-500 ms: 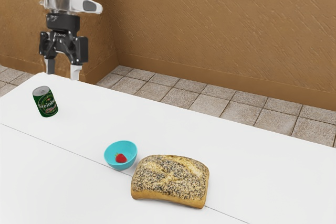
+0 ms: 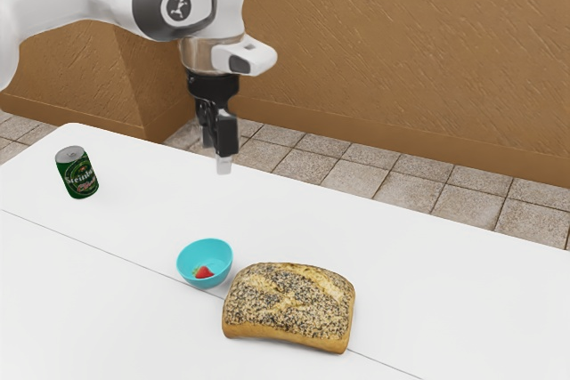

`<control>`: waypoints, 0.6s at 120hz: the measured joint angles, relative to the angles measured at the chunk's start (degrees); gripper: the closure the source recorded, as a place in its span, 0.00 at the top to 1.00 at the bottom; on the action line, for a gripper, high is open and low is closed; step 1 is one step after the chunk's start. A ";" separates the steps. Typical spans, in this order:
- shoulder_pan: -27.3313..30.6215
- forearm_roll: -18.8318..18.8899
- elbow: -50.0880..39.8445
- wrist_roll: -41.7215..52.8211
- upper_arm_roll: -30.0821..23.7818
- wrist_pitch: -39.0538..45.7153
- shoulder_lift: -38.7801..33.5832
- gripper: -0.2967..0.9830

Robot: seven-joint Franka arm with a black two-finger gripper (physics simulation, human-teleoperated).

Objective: Take strawberry from the bowl

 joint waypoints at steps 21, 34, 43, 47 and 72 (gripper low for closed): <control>0.00 -0.44 -4.31 12.40 -0.82 4.67 1.79 0.65; 0.17 1.37 -8.26 19.74 -0.82 8.88 2.14 0.56; 0.26 1.94 -8.01 24.30 -0.53 10.88 2.01 0.52; 0.29 2.11 -8.07 26.14 -0.37 11.61 2.30 0.51; 0.25 2.90 -13.25 35.68 4.01 17.27 4.78 0.45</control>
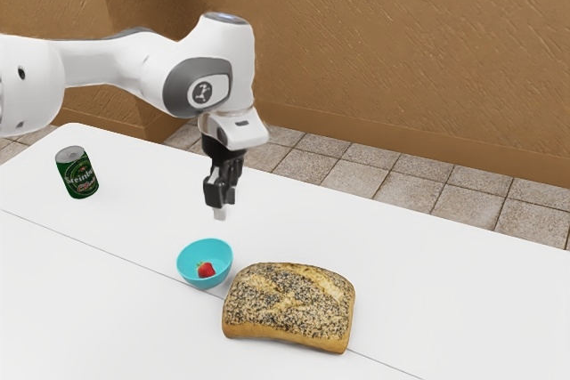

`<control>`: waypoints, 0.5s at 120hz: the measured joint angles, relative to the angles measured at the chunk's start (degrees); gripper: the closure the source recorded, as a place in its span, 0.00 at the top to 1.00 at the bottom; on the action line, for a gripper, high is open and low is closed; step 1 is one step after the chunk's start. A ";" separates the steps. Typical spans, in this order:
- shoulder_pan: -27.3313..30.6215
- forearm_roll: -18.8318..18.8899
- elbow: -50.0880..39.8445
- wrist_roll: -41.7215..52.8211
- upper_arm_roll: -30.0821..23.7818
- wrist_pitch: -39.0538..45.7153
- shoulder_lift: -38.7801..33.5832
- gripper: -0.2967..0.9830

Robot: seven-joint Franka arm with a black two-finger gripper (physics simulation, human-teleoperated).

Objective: Take strawberry from the bowl

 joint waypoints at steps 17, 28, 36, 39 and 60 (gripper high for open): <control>0.43 0.12 -3.61 4.84 1.29 3.15 -0.17 0.43; 0.05 -0.16 -4.52 7.40 1.36 4.91 0.16 0.43; 0.03 -0.80 -4.60 9.00 1.37 6.19 0.78 0.43; 0.02 -1.02 -4.64 9.55 1.41 6.67 1.05 0.43; -0.05 -1.92 -6.84 12.64 3.66 9.72 2.30 0.42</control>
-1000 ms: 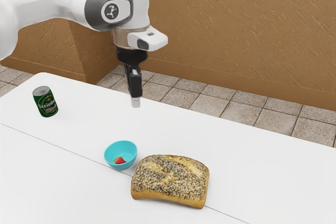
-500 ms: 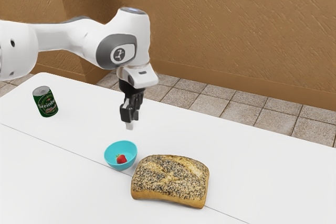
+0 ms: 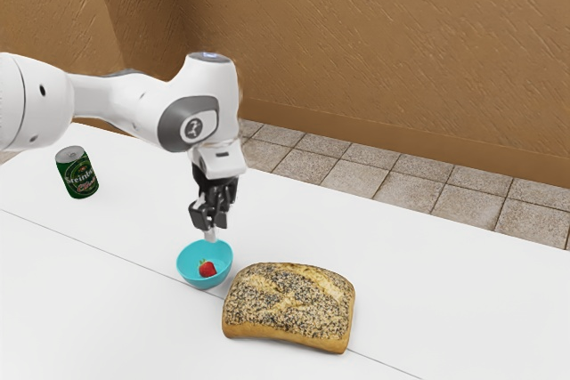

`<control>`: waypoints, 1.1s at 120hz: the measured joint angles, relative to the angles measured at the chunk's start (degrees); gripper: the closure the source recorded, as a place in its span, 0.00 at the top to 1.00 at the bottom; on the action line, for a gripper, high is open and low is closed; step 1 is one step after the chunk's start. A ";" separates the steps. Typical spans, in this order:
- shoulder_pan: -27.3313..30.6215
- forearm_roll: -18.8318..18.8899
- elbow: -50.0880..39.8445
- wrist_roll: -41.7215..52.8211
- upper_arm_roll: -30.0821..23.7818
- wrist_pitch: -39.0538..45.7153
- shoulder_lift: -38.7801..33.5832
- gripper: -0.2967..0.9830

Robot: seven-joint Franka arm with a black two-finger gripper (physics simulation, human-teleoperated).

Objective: Take strawberry from the bowl

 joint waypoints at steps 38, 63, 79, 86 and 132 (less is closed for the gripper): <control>0.12 -1.20 -4.82 3.52 1.89 5.78 0.33 0.42; 0.08 -2.62 -5.27 4.79 1.98 9.91 1.80 0.42; 0.12 -2.88 -6.81 5.21 2.18 12.07 1.92 0.42; 0.23 -2.93 -7.03 5.34 2.33 13.02 2.24 0.42; 0.44 -2.93 -9.05 5.90 4.11 17.47 4.57 0.42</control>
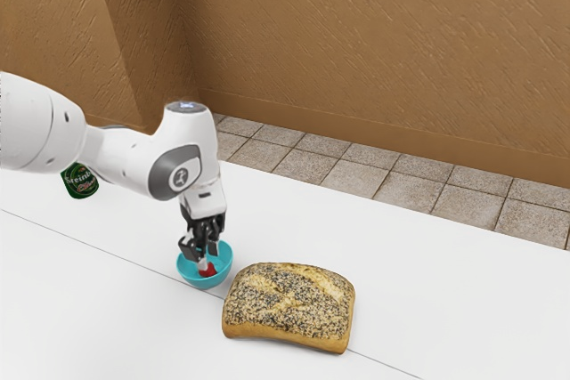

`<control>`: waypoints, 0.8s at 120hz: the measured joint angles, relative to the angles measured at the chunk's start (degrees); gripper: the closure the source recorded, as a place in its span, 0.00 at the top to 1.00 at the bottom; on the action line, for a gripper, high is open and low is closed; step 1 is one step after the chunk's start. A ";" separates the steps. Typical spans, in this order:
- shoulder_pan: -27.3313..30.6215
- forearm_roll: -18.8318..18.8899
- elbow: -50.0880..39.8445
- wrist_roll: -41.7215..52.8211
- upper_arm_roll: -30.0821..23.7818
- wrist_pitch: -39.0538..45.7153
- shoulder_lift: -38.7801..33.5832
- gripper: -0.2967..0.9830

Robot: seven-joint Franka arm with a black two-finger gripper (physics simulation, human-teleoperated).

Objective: Take strawberry from the bowl

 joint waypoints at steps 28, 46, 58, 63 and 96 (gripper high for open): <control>0.22 0.00 0.03 0.12 0.30 1.15 1.59 0.42; 0.45 0.00 0.06 0.17 0.44 1.82 2.80 0.41; 0.52 0.00 0.06 0.19 0.45 2.16 3.40 0.41; 0.52 0.00 0.07 0.20 0.45 2.35 3.59 0.45; 0.44 -0.06 0.06 0.17 0.51 3.03 3.64 0.43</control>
